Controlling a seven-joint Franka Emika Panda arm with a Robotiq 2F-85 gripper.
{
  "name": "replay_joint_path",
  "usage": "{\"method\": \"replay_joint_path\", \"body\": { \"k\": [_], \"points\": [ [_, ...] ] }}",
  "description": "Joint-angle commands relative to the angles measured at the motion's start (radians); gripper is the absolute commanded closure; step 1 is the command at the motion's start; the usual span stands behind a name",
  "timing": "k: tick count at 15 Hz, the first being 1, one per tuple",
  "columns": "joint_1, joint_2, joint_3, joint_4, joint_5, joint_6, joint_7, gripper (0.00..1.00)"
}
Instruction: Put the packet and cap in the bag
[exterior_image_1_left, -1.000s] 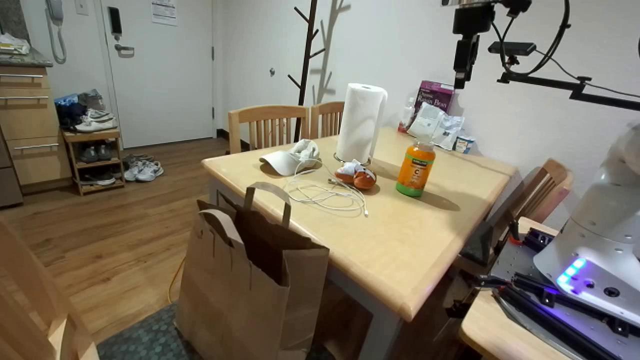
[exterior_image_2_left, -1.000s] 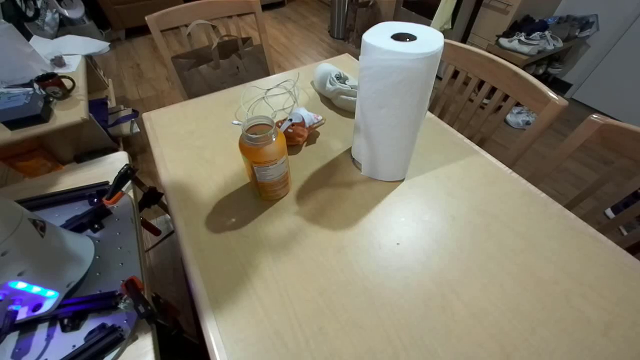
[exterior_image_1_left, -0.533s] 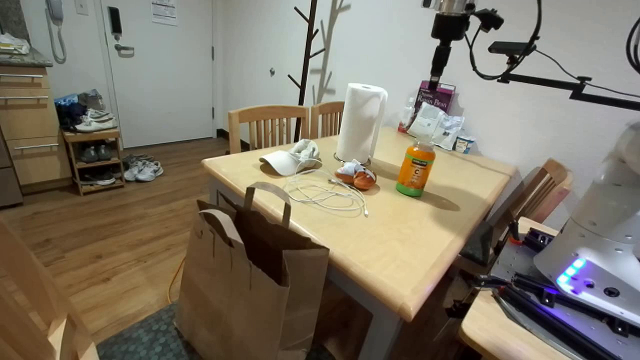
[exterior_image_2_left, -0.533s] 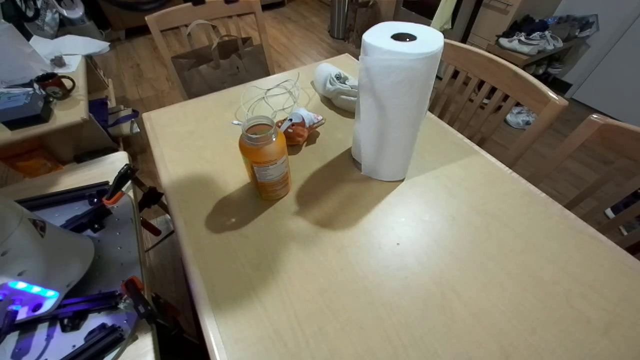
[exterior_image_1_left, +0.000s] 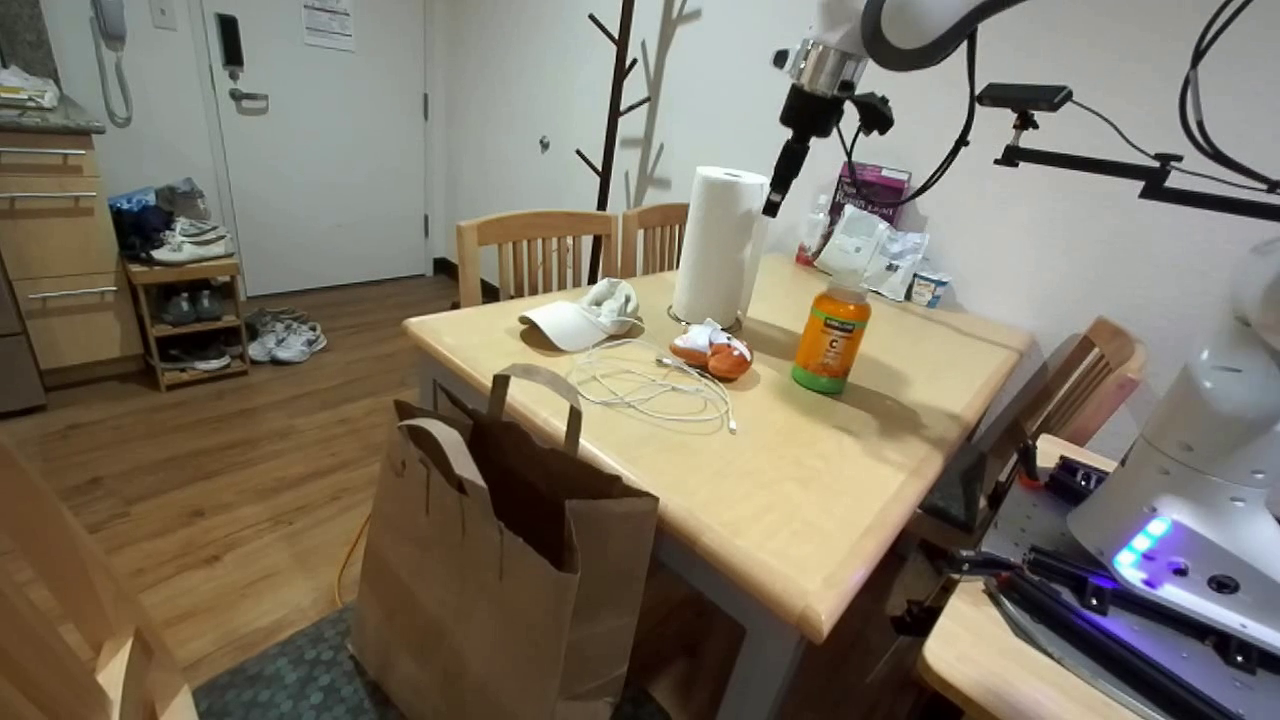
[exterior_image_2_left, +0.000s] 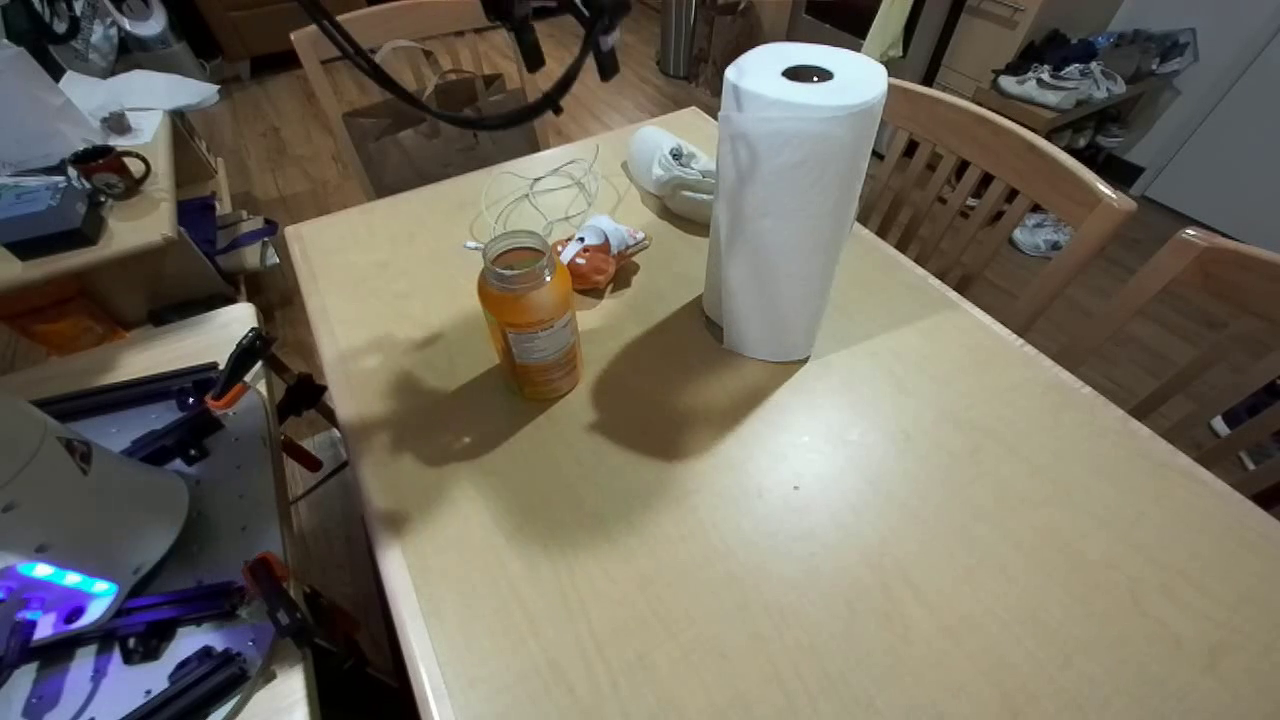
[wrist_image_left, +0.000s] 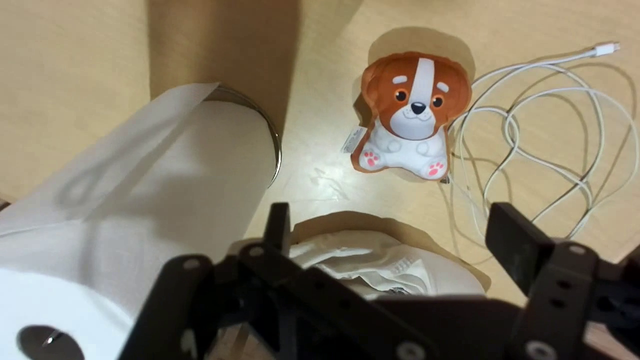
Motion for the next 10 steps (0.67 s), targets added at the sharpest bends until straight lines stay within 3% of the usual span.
{"method": "replay_joint_path", "body": {
  "k": [1, 10],
  "points": [
    [-0.012, 0.127, -0.008, 0.047, 0.01, 0.076, 0.091, 0.0],
    [0.001, 0.4, 0.033, 0.112, 0.119, 0.12, 0.078, 0.0]
  ]
}}
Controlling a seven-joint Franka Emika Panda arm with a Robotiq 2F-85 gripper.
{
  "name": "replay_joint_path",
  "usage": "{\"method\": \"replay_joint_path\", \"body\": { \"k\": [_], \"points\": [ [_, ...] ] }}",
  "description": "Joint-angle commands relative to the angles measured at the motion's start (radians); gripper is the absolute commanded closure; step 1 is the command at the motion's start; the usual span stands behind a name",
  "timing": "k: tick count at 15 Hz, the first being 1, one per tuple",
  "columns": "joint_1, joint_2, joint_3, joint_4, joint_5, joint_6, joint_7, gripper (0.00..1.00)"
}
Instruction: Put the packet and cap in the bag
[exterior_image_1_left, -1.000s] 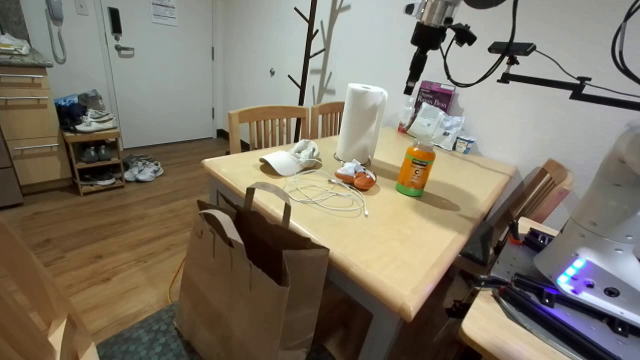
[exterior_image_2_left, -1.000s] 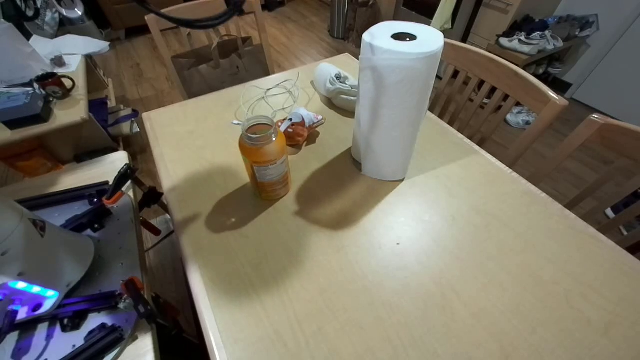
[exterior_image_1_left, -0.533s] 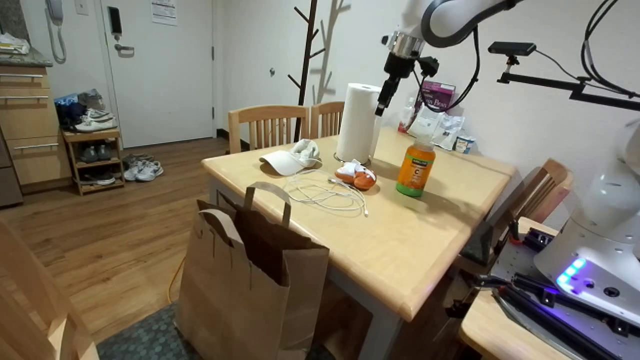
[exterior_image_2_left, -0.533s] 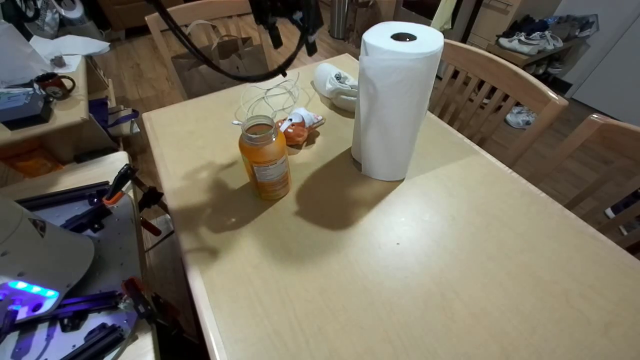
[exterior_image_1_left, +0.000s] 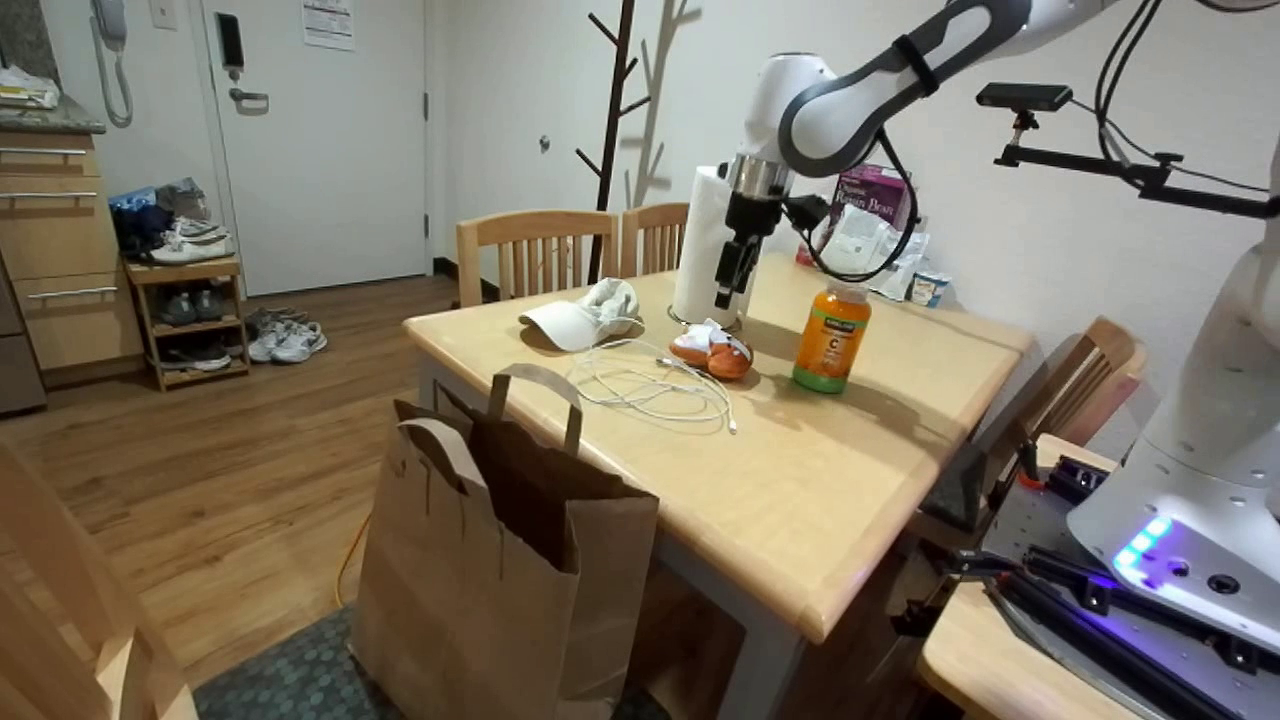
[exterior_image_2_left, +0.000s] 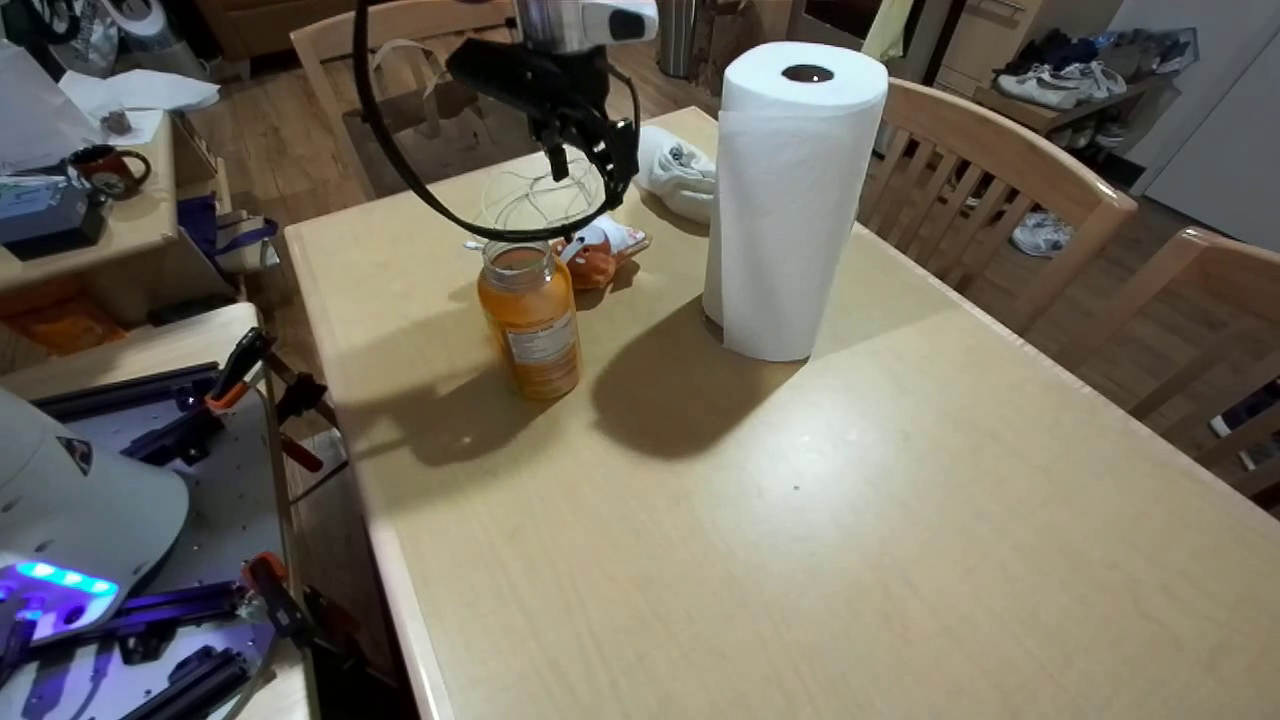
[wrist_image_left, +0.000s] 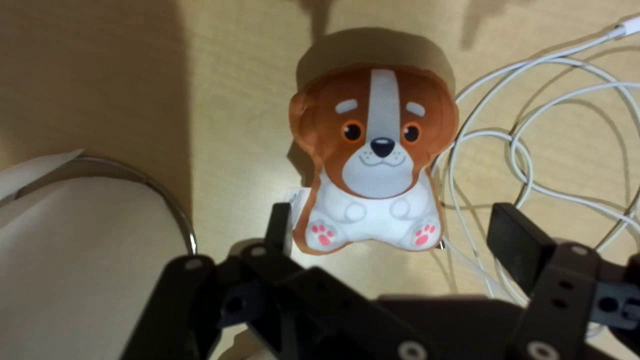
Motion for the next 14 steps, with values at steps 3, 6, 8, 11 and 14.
{"method": "replay_joint_path", "body": {
  "k": [3, 6, 8, 11, 14],
  "points": [
    [-0.009, 0.11, 0.013, 0.064, 0.035, 0.0, -0.02, 0.0],
    [-0.01, 0.135, 0.008, 0.064, 0.018, 0.032, -0.023, 0.0],
    [-0.009, 0.147, 0.004, 0.062, 0.01, 0.04, -0.023, 0.0],
    [-0.014, 0.159, 0.008, 0.066, 0.018, 0.046, -0.032, 0.0],
    [-0.009, 0.167, 0.006, 0.075, 0.008, 0.033, -0.029, 0.0]
  ]
}}
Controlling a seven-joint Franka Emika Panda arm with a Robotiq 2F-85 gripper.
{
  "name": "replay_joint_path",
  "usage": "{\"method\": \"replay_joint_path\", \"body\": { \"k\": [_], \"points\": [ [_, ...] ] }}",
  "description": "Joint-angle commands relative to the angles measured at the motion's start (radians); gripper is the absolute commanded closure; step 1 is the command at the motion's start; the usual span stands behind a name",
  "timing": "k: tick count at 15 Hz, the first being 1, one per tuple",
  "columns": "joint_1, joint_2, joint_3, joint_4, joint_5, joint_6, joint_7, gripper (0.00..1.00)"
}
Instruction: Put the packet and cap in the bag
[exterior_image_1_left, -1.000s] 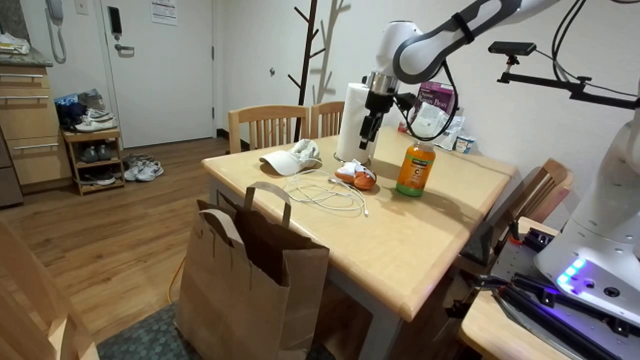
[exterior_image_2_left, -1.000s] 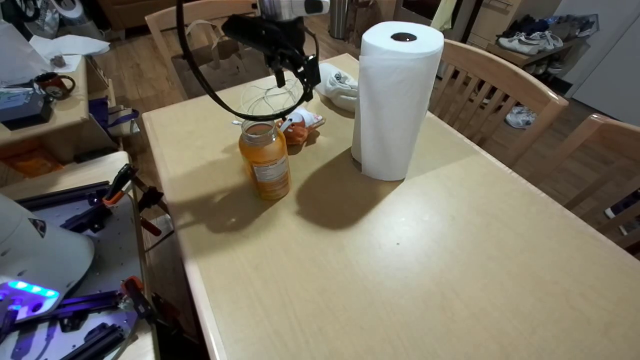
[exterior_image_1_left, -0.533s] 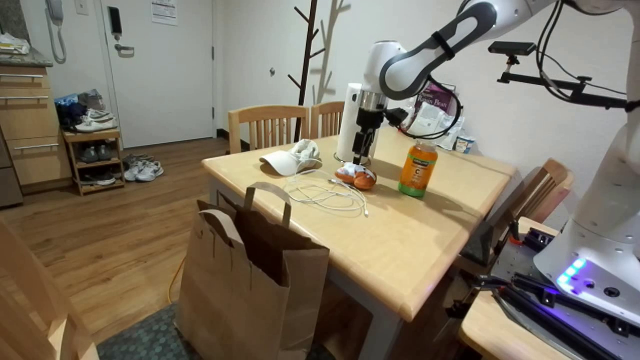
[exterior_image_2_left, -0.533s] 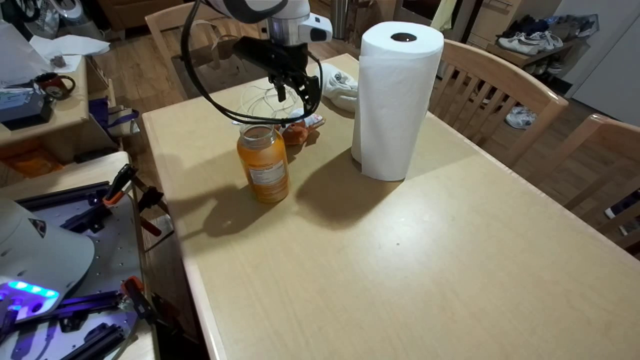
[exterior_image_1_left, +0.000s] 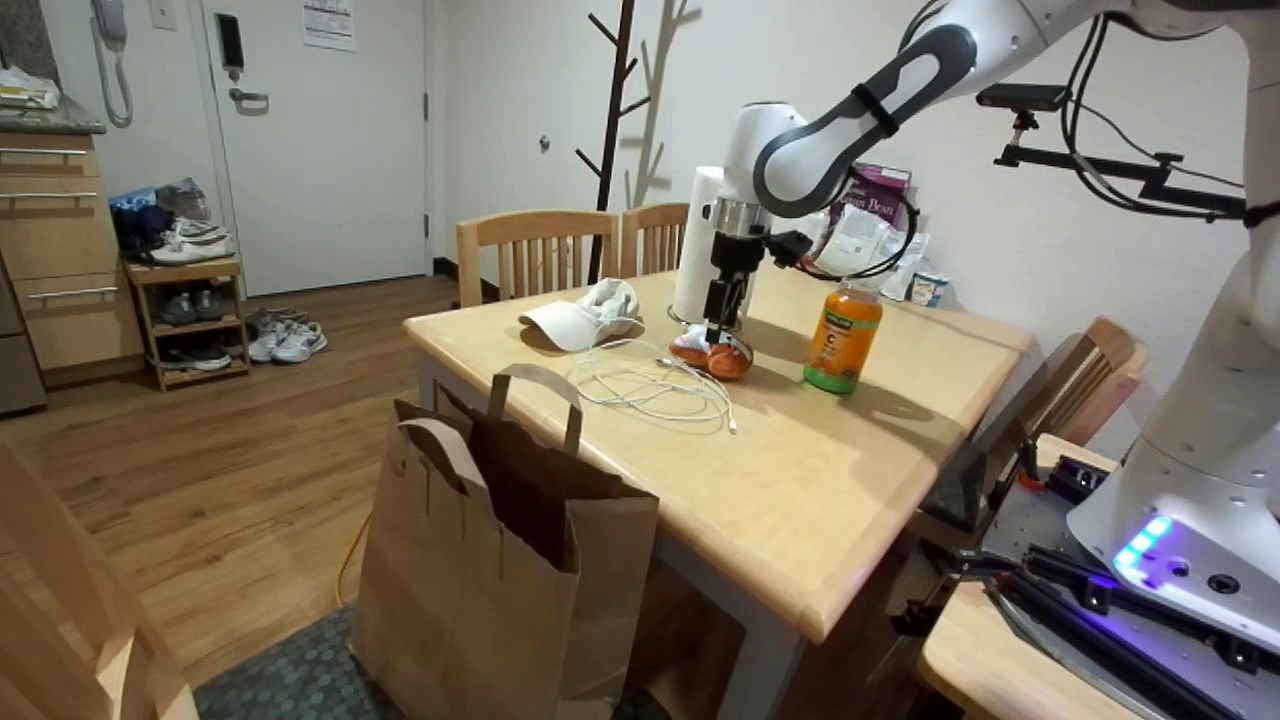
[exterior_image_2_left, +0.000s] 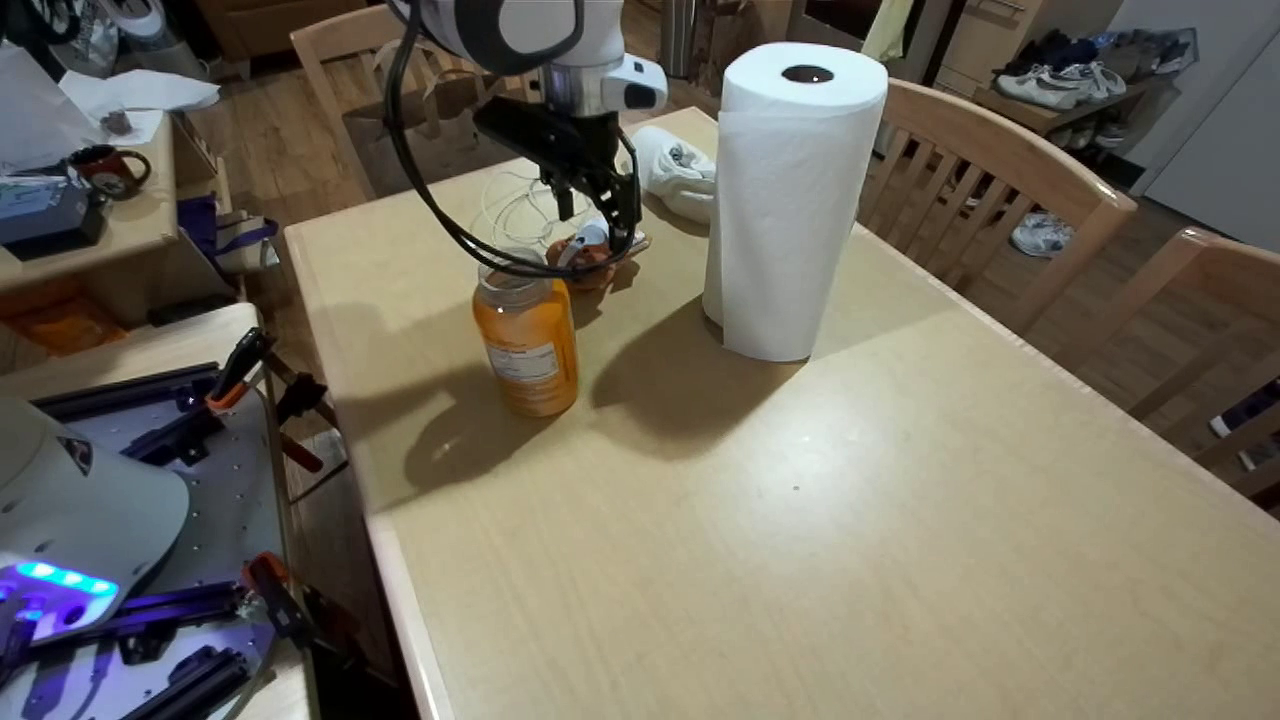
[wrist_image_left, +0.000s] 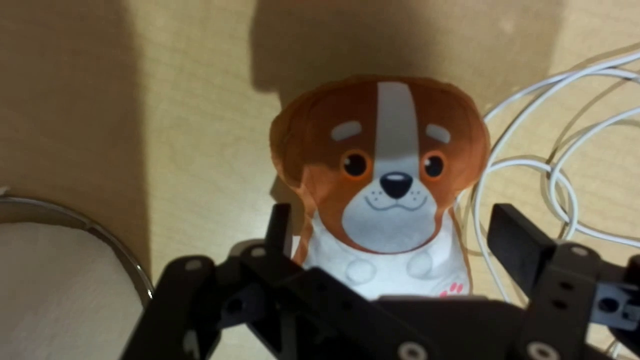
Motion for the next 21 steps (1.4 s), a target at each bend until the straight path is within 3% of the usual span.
{"method": "replay_joint_path", "body": {
  "k": [1, 10, 11, 12, 21],
  "points": [
    [-0.006, 0.027, 0.006, 0.024, 0.008, -0.001, -0.027, 0.0],
    [-0.031, 0.078, 0.017, 0.05, 0.033, -0.002, -0.064, 0.0],
    [-0.03, 0.081, 0.015, 0.049, 0.027, 0.005, -0.067, 0.25],
    [-0.033, 0.088, 0.015, 0.055, 0.028, 0.002, -0.07, 0.27],
    [0.003, -0.009, -0.027, 0.113, -0.073, -0.027, -0.03, 0.86]
  ]
}}
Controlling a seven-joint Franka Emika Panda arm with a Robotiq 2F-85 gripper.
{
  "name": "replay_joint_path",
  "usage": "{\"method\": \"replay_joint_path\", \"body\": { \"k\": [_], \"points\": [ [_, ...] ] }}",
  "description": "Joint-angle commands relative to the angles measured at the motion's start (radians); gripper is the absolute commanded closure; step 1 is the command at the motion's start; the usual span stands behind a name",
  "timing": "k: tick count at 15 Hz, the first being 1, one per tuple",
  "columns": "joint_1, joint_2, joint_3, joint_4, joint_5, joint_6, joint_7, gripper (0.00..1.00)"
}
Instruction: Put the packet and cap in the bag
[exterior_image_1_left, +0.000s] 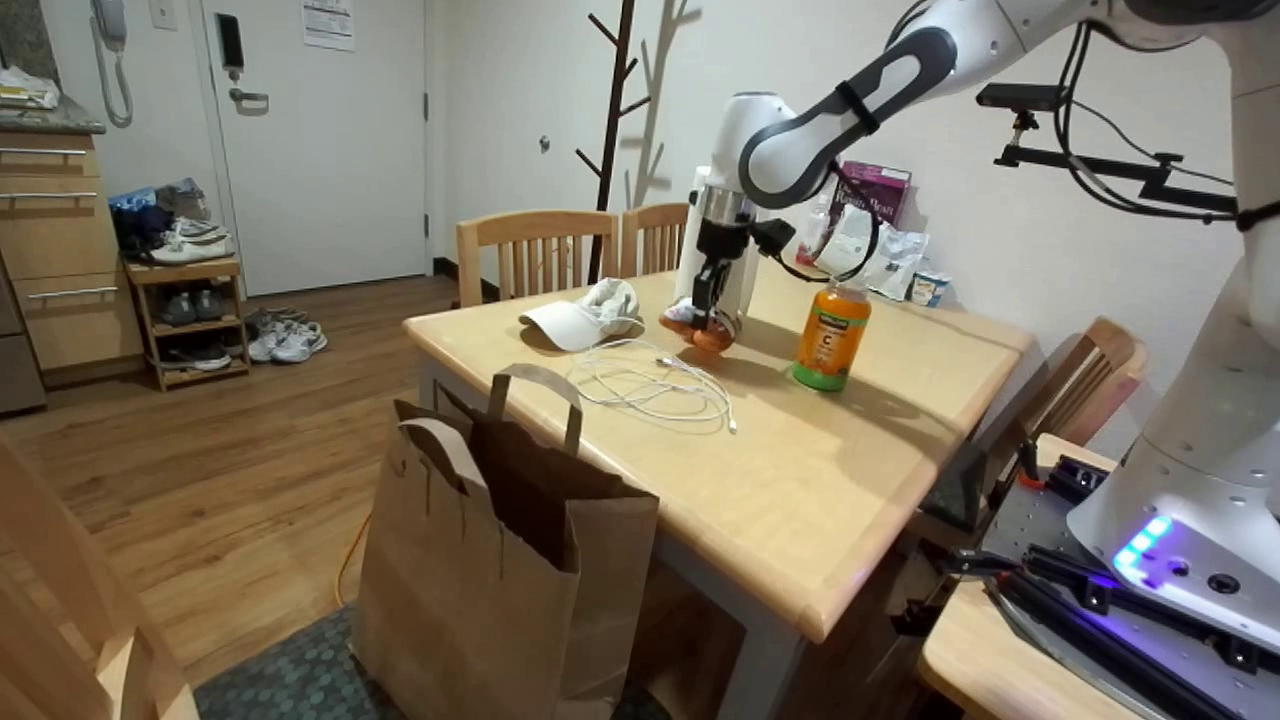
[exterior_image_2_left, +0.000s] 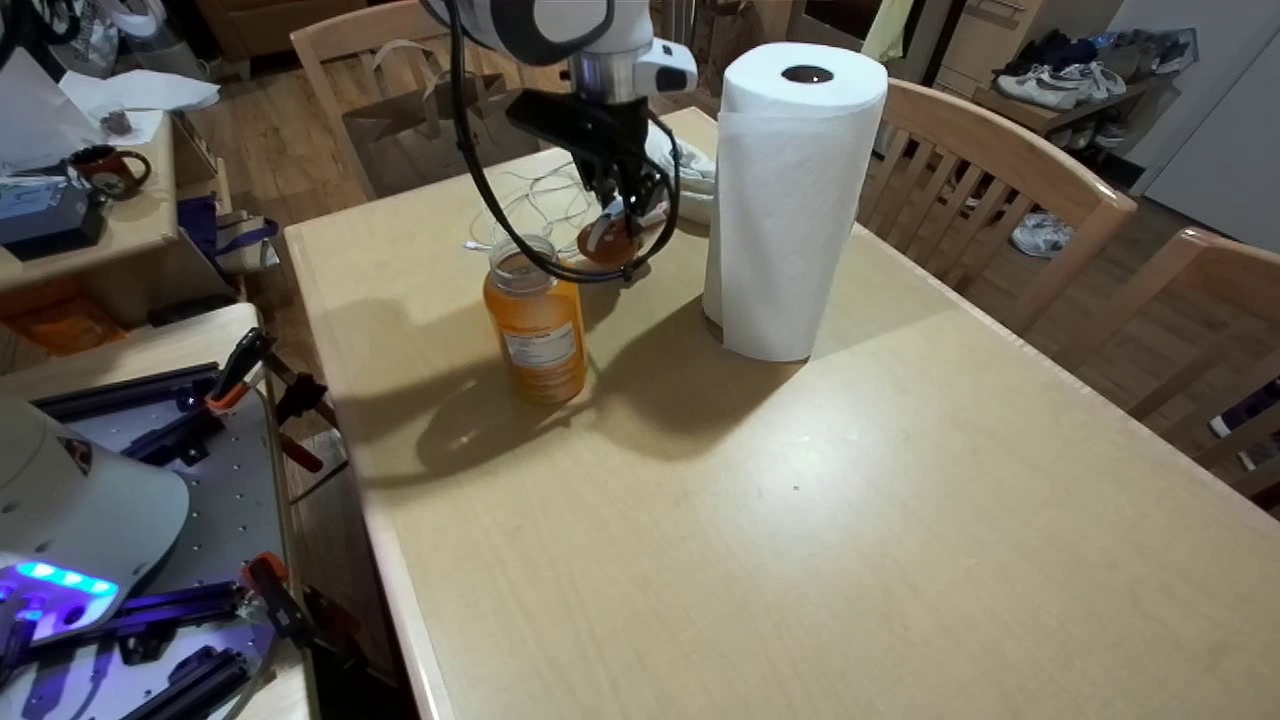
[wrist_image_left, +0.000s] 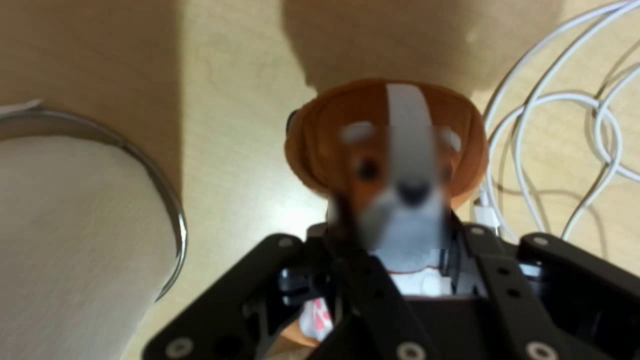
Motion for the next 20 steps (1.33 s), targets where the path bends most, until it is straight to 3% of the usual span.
{"method": "replay_joint_path", "body": {
  "k": [1, 4, 8, 13, 20],
  "points": [
    [0.017, -0.076, -0.028, 0.008, -0.059, -0.027, 0.011, 0.92],
    [0.031, -0.129, -0.052, 0.012, -0.121, -0.044, 0.036, 0.99],
    [0.066, -0.197, -0.049, 0.04, -0.233, -0.134, 0.035, 0.98],
    [0.144, -0.21, 0.043, 0.119, -0.282, -0.253, -0.038, 0.97],
    [0.253, -0.128, 0.18, 0.24, -0.252, -0.362, -0.211, 0.97]
  ]
}}
